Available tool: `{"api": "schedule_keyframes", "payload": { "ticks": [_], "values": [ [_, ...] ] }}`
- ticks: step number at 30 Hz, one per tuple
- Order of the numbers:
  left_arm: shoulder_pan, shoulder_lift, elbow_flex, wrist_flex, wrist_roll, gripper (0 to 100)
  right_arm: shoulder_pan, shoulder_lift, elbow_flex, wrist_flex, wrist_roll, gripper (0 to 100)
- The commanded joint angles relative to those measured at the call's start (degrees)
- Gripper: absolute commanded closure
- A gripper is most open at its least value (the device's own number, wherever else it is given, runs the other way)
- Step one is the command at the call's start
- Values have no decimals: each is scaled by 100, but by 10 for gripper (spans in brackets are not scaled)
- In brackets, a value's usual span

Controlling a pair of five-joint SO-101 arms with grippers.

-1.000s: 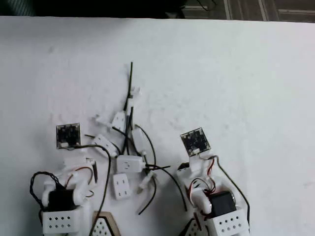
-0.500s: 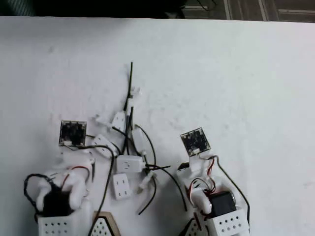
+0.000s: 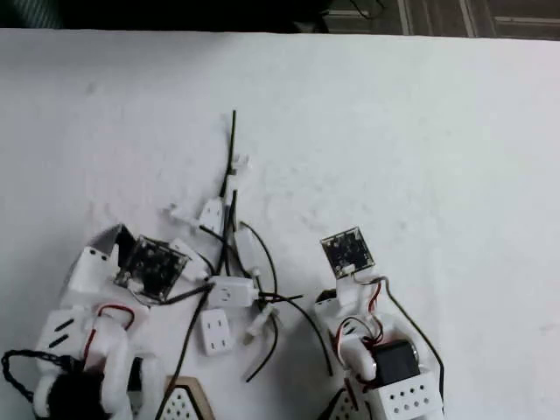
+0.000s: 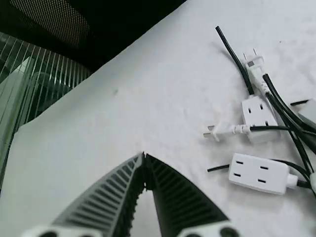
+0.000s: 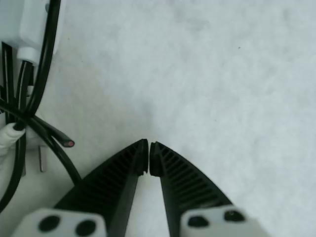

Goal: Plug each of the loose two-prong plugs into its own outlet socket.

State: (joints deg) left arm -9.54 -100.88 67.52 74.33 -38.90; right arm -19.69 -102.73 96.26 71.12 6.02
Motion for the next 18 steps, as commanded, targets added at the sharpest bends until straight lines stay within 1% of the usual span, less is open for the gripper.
{"api": "schedule_keyframes", "payload": {
  "ticks": [1, 6, 9, 11, 13, 16, 18],
  "values": [
    [-4, 1411, -642, 211, -114, 973, -4, -57, 62, -48, 0, 977],
    [4, 3618, -1978, 484, -105, 972, -13, -57, 62, -48, 0, 977],
    [4, 4708, -2831, 738, -97, 967, -13, -57, 62, -48, 0, 977],
    [-22, 5279, -3235, 941, -88, 928, -13, -57, 62, -48, 0, 977],
    [-40, 5631, -3464, 1108, -62, 860, -13, -57, 62, -48, 0, 977],
    [-233, 5754, -3499, 1055, 466, 771, -13, -57, 62, -48, 0, 977],
    [-303, 5754, -3490, 1002, 782, 739, -13, -57, 62, -48, 0, 977]
  ]
}}
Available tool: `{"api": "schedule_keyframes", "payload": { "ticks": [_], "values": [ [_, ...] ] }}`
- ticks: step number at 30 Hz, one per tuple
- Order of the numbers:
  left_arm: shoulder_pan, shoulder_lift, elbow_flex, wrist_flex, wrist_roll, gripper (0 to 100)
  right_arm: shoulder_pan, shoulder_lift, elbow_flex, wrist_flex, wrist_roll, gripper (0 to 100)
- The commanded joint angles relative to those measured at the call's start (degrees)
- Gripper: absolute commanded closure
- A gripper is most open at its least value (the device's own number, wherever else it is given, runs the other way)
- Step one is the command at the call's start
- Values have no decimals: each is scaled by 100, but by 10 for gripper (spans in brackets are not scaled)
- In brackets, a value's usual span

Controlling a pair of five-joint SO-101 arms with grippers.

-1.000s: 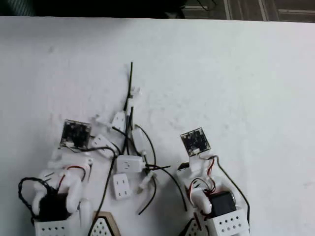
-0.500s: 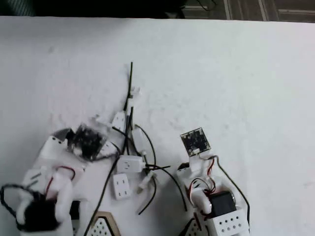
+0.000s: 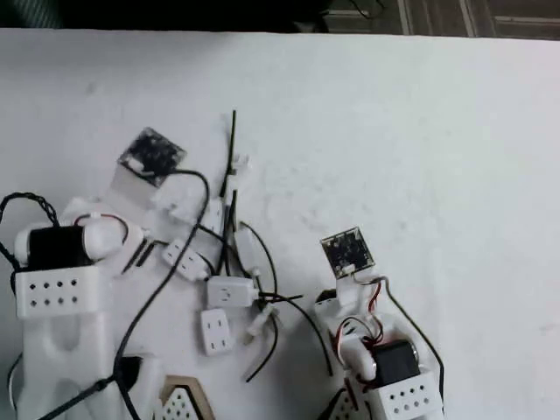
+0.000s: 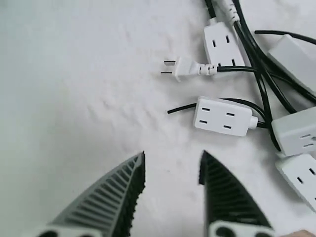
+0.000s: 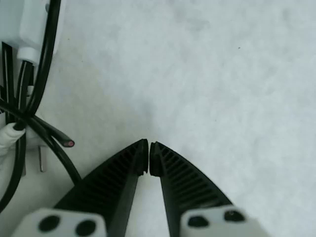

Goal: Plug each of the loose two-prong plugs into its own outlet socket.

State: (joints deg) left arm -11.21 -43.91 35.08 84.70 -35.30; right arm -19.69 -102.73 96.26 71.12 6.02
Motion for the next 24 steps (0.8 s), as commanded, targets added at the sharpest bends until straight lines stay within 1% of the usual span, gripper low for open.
{"api": "schedule_keyframes", "payload": {
  "ticks": [1, 7, 15, 17, 19, 20, 21, 23, 24],
  "values": [
    [-154, 57, -237, -44, 545, 735, -13, -57, 62, -48, 0, 977],
    [-127, 66, -26, -70, 1143, 733, -13, -57, 62, -48, 0, 977],
    [-127, 57, 273, -114, 1160, 736, -110, -57, 62, -48, -35, 977],
    [-119, 92, 387, -316, 1152, 736, -303, -57, 62, -48, -35, 978],
    [-119, 110, 563, -686, 1099, 733, -505, -57, 62, -48, -35, 978],
    [-110, 110, 668, -879, 914, 733, -602, -57, 62, -48, -35, 978],
    [-75, 119, 782, -1029, 527, 733, -681, -57, 62, -48, -35, 978],
    [13, 198, 941, -1143, -229, 733, -787, -57, 62, 84, -18, 978],
    [40, 303, 967, -1169, -484, 732, -796, -57, 62, 189, 0, 978]
  ]
}}
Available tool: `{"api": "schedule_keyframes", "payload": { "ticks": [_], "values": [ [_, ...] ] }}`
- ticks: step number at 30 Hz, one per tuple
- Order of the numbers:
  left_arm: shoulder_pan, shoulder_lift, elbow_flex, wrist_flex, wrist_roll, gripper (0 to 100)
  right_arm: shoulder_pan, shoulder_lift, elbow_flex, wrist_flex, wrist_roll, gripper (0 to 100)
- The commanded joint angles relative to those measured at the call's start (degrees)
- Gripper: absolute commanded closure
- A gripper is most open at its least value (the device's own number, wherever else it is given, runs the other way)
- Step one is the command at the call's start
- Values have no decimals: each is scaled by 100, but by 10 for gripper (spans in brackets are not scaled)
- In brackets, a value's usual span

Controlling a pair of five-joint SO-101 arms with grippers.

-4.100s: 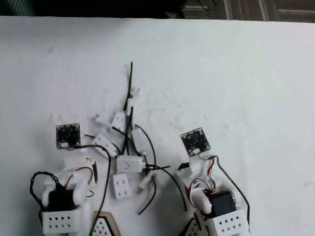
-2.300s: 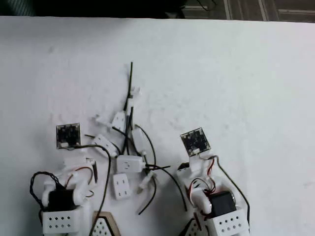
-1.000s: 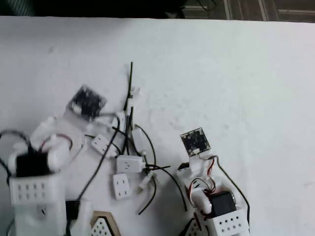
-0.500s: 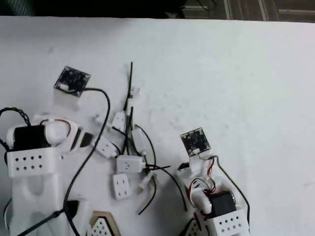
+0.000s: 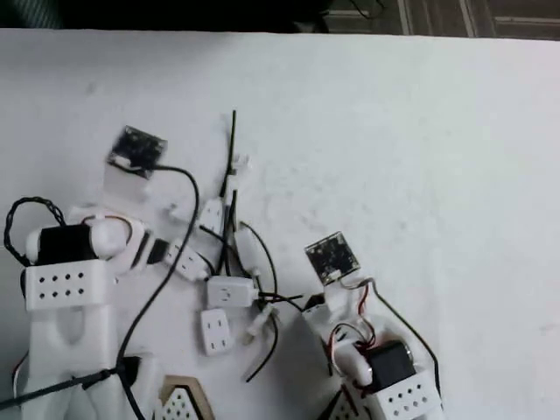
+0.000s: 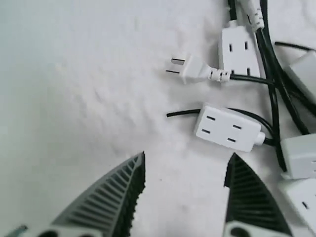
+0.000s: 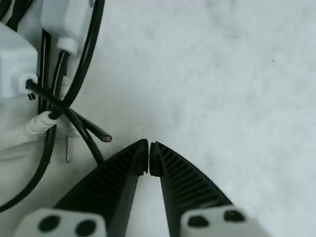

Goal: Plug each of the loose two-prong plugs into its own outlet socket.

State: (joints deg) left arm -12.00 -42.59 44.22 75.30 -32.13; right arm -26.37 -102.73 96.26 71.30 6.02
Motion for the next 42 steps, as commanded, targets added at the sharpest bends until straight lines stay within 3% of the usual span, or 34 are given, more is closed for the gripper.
{"api": "schedule_keyframes", "payload": {
  "ticks": [1, 10, 14, 18, 24, 35, 42],
  "values": [
    [119, 321, 44, -229, -1020, 732, -101, -57, 62, 154, 0, 978],
    [435, 1446, 70, -862, -3701, 731, -84, -57, 62, 154, 0, 978],
    [796, 1666, 44, -967, -4431, 726, -84, -57, 62, 154, 0, 978],
    [1077, 1930, 44, -1380, -4501, 666, -84, -57, 62, 154, 0, 978],
    [1473, 2571, -158, -1582, -4545, 664, -84, -57, 62, 154, 0, 978],
    [1349, 3960, -721, -1609, -4835, 668, -84, -57, 62, 154, 0, 978],
    [1323, 3978, -659, -1565, -4826, 841, -84, -57, 62, 154, 0, 978]
  ]
}}
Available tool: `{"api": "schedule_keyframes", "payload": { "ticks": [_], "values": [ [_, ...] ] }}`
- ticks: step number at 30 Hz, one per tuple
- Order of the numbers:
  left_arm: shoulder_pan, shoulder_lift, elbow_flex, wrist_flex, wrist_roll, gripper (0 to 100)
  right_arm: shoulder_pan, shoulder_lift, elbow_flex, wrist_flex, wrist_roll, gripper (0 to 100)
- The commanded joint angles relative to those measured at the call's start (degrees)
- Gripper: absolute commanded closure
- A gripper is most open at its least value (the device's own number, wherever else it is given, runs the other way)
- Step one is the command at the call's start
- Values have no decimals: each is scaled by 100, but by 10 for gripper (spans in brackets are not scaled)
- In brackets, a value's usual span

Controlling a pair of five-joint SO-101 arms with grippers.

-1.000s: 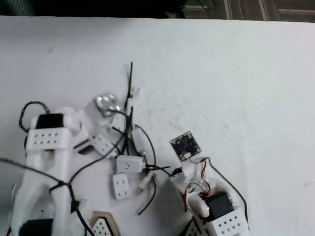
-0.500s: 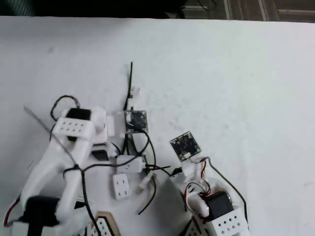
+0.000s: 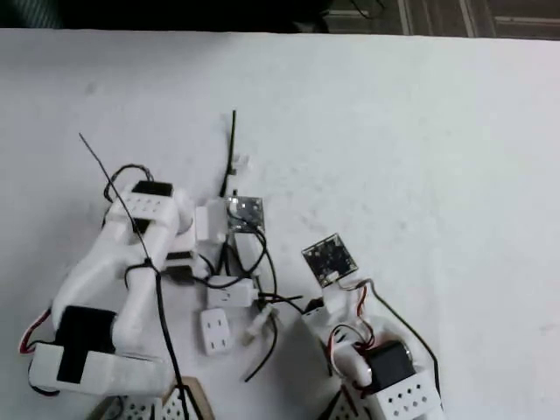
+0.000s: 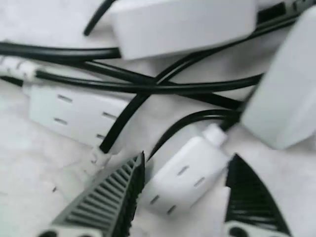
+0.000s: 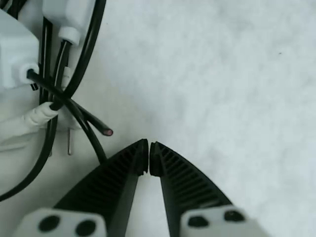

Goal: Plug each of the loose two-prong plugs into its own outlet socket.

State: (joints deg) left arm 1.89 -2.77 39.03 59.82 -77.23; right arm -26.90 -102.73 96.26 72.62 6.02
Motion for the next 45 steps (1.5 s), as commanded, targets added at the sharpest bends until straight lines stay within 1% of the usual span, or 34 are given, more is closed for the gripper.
{"api": "schedule_keyframes", "payload": {
  "ticks": [1, 4, 5, 8, 10, 15, 19, 21, 24, 27, 29, 32, 36, 45],
  "values": [
    [-57, -13, -97, -18, -316, 876, -31, -57, 62, 22, 0, 978],
    [-48, -13, -9, -9, -290, 976, -31, -57, 62, 22, 0, 978],
    [-57, -13, -9, 0, -167, 981, -31, -57, 62, 22, 0, 978],
    [-154, -75, -237, 246, 756, 980, -31, -57, 62, 22, 0, 978],
    [-189, -268, -492, 615, 1257, 978, -31, -57, 62, 22, 0, 978],
    [-207, -857, -844, 1574, 2136, 978, -31, -57, 62, 22, 9, 977],
    [-242, -971, -844, 1855, 2884, 978, -31, -57, 62, 22, 9, 975],
    [-356, -971, -747, 1846, 3121, 978, -31, -57, 62, 22, 9, 975],
    [-426, -963, -484, 1714, 3226, 977, -31, -57, 62, 22, 9, 977],
    [-409, -787, -185, 1292, 3516, 977, -31, -57, 62, 22, 9, 978],
    [-312, -514, -88, 941, 3648, 977, -31, -57, 62, 22, 9, 978],
    [-40, 110, -185, 703, 3754, 977, -31, -57, 62, 22, 9, 978],
    [338, 954, -870, 633, 4079, 977, -31, -57, 62, 22, 9, 978],
    [927, 2185, -3086, 677, 4651, 977, -31, -57, 62, 22, 9, 978]
  ]
}}
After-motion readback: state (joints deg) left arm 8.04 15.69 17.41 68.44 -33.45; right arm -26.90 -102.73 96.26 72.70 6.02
